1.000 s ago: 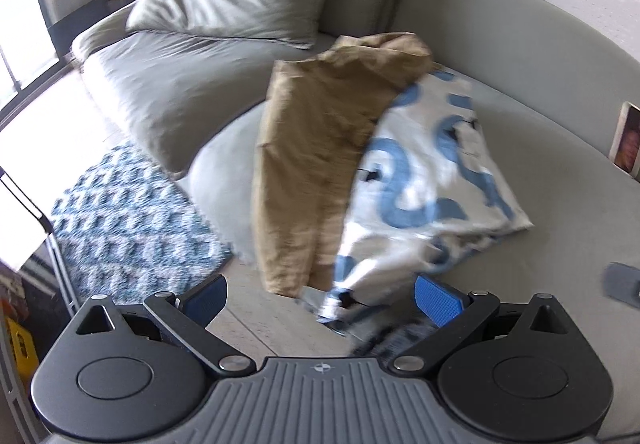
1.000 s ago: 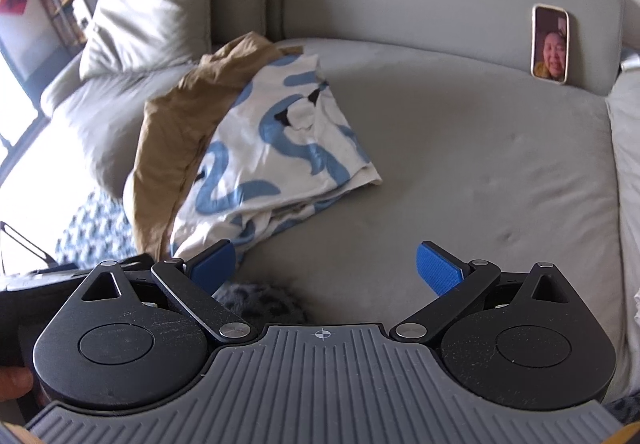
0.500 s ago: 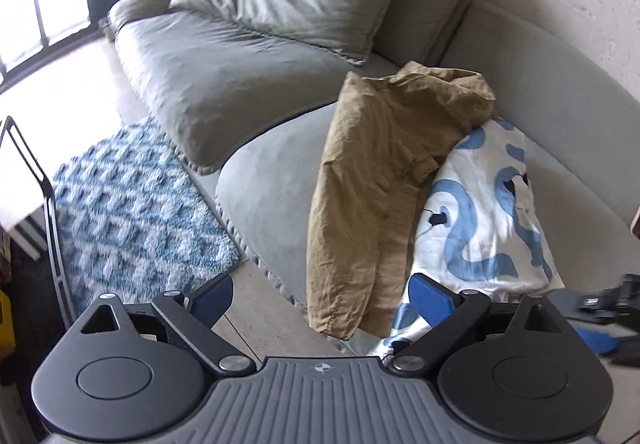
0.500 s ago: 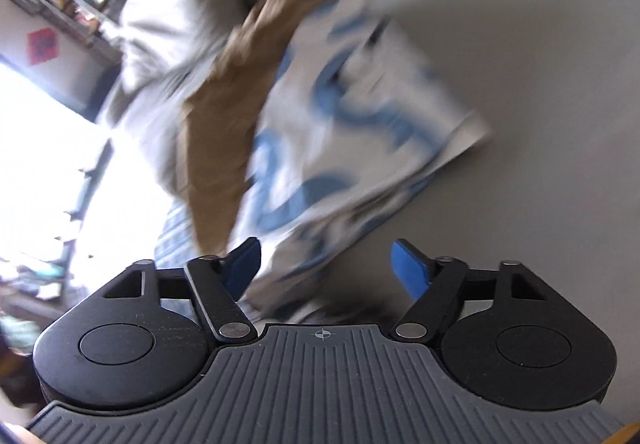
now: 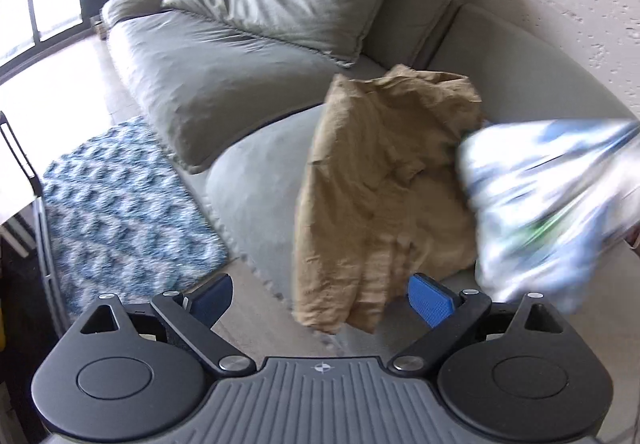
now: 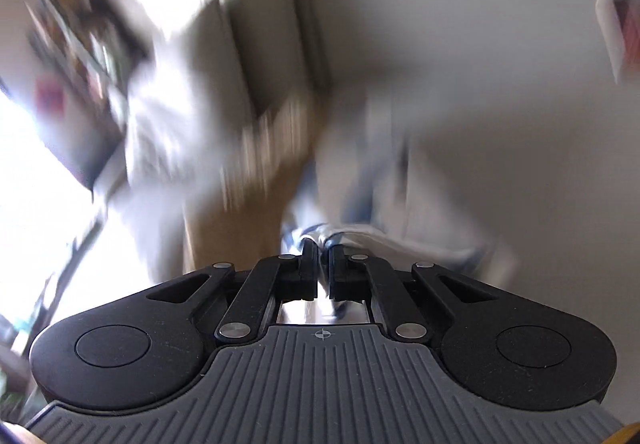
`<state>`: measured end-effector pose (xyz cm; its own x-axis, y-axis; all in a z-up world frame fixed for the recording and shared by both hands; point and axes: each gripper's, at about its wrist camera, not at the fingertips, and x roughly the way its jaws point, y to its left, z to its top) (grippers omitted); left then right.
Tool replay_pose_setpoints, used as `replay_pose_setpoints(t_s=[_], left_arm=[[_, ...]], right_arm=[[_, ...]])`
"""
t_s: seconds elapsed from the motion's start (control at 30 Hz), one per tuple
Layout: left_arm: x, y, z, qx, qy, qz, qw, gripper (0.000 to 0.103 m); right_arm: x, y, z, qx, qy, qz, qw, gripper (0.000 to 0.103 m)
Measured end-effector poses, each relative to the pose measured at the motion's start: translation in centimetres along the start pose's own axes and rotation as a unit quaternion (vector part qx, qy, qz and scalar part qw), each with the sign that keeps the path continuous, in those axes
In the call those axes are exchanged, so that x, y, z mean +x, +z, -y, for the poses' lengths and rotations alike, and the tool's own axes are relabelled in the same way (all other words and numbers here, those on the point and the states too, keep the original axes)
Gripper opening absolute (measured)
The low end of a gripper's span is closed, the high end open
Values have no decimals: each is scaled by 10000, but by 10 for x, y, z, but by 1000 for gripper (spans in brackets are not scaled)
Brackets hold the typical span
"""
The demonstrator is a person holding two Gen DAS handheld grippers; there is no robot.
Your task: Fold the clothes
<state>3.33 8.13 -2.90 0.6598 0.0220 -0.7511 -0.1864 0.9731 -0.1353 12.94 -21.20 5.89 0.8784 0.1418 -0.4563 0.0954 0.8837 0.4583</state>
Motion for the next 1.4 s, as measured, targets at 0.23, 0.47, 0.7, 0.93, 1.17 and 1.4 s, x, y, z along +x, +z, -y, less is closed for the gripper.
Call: replay_pose_setpoints(t_s=[0.23, 0.47, 0.7, 0.93, 1.17, 1.4], left_arm=[[-19, -2, 45, 406, -960, 33, 9945, 95], [-57, -15, 97, 1131, -2297, 42, 9667, 96], [-49, -23, 112, 1392, -1629, 128, 9767, 96], [-27, -37, 121, 1552, -1481, -152, 9766, 96], [-21, -74, 176, 2632, -1983, -441, 9431, 70], [-24, -116, 230, 3694, -2353, -411, 8980, 51]], right_arm=[[-239, 99, -2, -917, -767, 4418, 8891, 4], [-221, 113, 29, -666, -931, 1748, 9779, 7], [-127, -2, 68, -1091, -1319, -1324, 9763, 60], [-194, 8, 128, -110, -1284, -787, 9885, 68], [-243, -5, 205, 1236, -1717, -412, 9765, 62], [-249, -52, 261, 2167, -1787, -767, 9567, 55]])
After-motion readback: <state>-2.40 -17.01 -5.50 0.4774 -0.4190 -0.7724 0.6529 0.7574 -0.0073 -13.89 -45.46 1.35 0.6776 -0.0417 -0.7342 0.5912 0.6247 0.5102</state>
